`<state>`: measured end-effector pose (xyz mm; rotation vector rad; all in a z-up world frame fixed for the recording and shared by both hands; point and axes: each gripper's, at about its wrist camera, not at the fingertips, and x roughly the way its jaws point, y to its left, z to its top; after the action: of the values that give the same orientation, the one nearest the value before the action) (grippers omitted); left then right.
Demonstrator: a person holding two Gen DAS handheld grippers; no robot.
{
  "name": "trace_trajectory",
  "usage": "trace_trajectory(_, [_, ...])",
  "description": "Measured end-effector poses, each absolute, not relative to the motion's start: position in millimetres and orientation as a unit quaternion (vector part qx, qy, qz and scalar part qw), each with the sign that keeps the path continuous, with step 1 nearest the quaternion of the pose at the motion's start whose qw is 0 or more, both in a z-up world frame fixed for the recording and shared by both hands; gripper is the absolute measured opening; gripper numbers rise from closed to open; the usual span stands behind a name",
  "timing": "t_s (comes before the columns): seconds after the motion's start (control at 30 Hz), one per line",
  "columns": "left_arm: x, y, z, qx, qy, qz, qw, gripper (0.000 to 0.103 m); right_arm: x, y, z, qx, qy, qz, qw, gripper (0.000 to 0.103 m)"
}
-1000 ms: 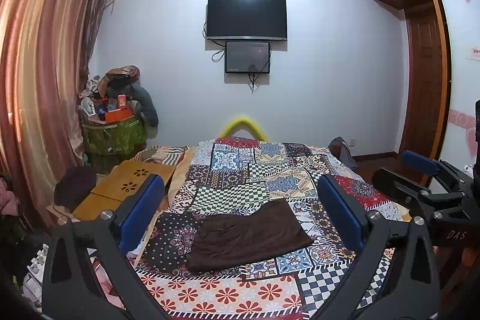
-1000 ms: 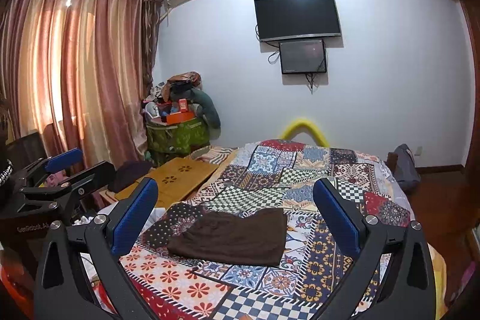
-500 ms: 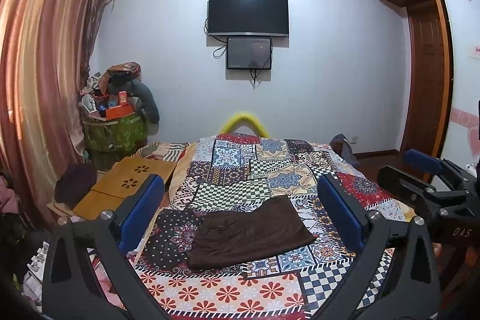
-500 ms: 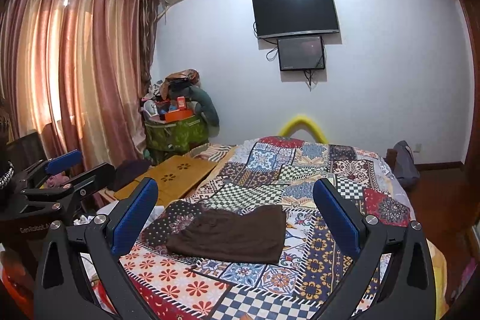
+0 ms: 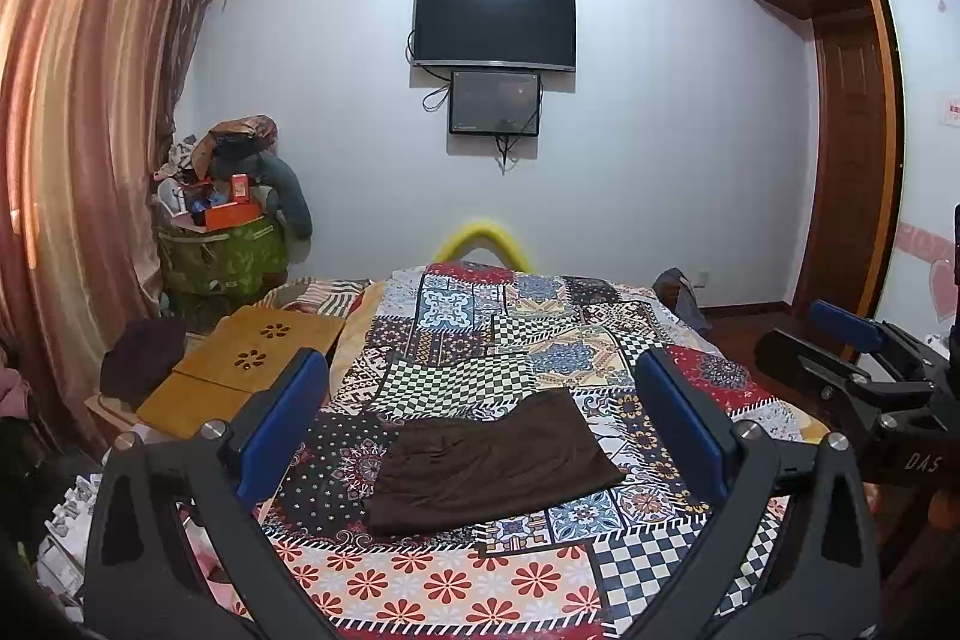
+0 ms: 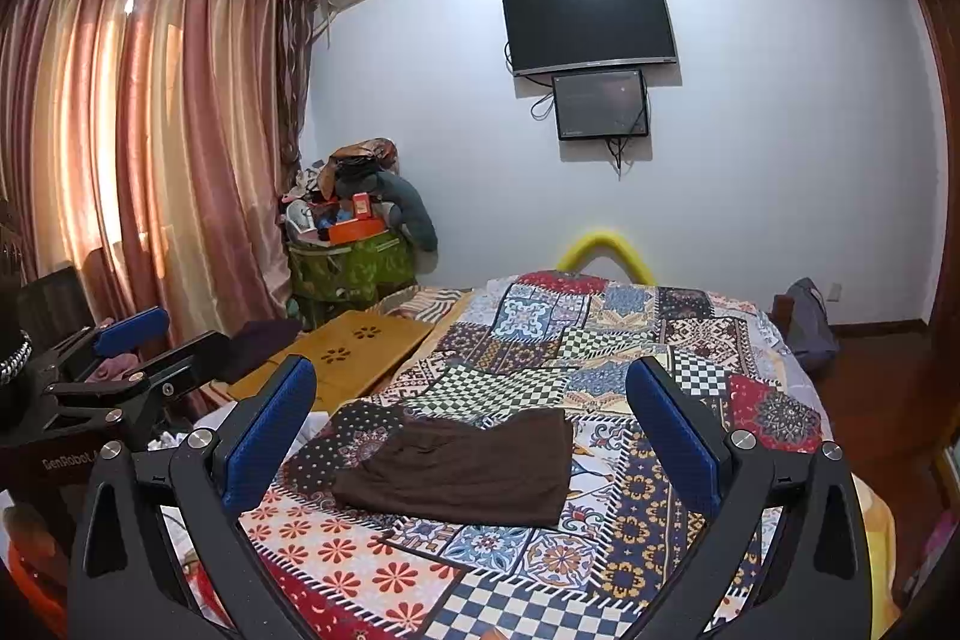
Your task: Fold small clothes
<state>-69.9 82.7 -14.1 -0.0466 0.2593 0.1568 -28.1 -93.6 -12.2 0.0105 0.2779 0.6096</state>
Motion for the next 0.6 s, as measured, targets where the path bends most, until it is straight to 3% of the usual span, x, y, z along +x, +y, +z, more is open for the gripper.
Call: trace_trajectory(0.6, [-71.5,95.2,-14.4,-0.050,0.131,0.060,0.988,0.103,-25.1,-92.5,-13.1,0.004,0.137,0.303,0.943,0.103])
